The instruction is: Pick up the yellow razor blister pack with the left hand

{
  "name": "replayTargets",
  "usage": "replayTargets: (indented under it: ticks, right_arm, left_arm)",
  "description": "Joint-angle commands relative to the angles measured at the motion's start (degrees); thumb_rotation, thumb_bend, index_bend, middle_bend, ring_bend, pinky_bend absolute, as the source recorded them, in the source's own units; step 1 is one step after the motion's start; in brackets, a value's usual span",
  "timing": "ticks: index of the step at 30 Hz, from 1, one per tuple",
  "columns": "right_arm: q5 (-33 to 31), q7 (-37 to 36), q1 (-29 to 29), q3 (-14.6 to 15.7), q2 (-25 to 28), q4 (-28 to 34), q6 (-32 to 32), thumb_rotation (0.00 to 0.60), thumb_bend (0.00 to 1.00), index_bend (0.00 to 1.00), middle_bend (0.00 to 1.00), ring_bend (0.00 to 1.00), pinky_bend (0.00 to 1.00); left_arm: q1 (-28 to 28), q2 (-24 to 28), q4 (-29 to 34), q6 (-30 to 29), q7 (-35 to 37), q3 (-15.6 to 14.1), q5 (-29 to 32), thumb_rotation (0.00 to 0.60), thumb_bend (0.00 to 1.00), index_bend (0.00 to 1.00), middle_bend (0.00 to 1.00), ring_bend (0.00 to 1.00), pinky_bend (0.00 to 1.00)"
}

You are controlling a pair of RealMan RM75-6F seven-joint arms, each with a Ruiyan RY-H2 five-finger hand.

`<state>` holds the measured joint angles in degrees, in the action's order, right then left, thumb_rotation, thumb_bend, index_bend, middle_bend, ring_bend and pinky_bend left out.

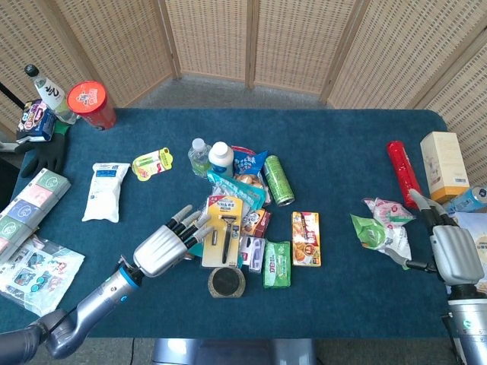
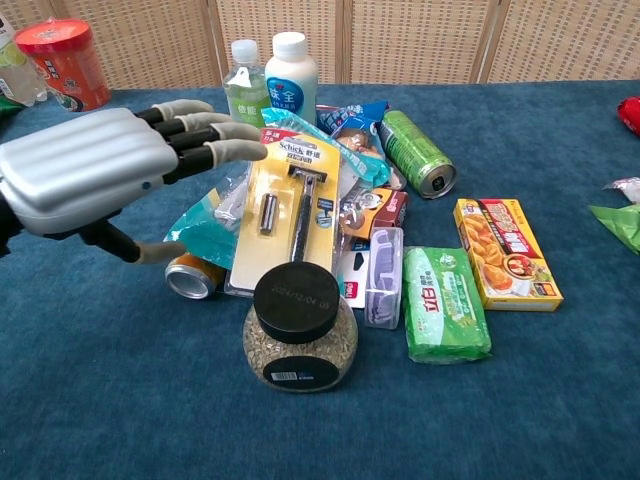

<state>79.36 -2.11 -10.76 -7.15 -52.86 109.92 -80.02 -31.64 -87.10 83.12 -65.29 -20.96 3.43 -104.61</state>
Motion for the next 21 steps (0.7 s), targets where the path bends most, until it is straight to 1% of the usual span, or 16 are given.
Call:
replayTargets:
  ticks: [1,7,13,21]
  right_arm:
    - [0.5,-1.1,0.5,0.0,0.4,0.2,-0.5,0.442,0.18,0.0,0.13,0.13,0.31]
    - [1.5,-3.7,1.5,-0.1,1.3,0.3,-2.0,0.442,0.18,0.0,0.13,0.13,0.31]
    - [2.1,-5.1,1.9,-0.1,1.3,0.1,-2.2,0.438,0.18,0.0,0.13,0.13,0.31]
    - [3.4,-8.2,2.1,0.0,2.0,0.3,-2.0,0.44,0.18,0.0,0.13,0.13,0.31]
  left_arm:
    - [-1.2,-1.1,-0.9,0.9,-0.2,0.2,0.5,0.6,0.33,0.0,0.0,0.0,0.0]
    - [-3.4,-2.7,-1.9,4.1,-1.6,0.2,2.3,0.6,0.33,0.0,0.0,0.0,0.0]
    - [-5.5,-3.9,-1.5,6.0,-3.5,1.4,4.5,0.6,0.33,0.0,0.0,0.0,0.0]
    - [-7.8,-5.5,-2.2,9.0,-9.0,1.6,6.6,0.6,0.33,0.0,0.0,0.0,0.0]
